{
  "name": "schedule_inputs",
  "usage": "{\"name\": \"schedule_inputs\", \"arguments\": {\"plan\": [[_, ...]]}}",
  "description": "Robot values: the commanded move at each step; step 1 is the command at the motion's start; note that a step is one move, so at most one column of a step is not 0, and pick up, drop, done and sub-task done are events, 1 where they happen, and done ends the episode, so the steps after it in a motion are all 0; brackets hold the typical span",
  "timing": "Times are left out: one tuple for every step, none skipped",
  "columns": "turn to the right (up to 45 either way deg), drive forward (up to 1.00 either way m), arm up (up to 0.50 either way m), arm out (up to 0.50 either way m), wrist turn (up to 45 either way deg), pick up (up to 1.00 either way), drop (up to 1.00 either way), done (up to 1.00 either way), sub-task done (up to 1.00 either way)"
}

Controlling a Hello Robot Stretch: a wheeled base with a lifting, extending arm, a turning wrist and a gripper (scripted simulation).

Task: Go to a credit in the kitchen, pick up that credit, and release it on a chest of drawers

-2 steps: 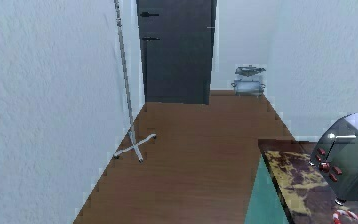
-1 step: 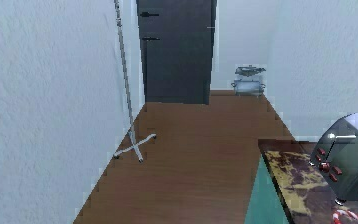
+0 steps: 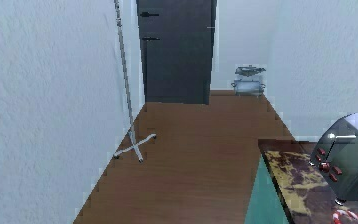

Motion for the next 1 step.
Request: {"name": "schedule_inputs", "arguments": {"plan": [[0.0, 0.00, 0.10, 0.00, 0.0, 0.00, 0.00, 0.00, 0.00]]}}
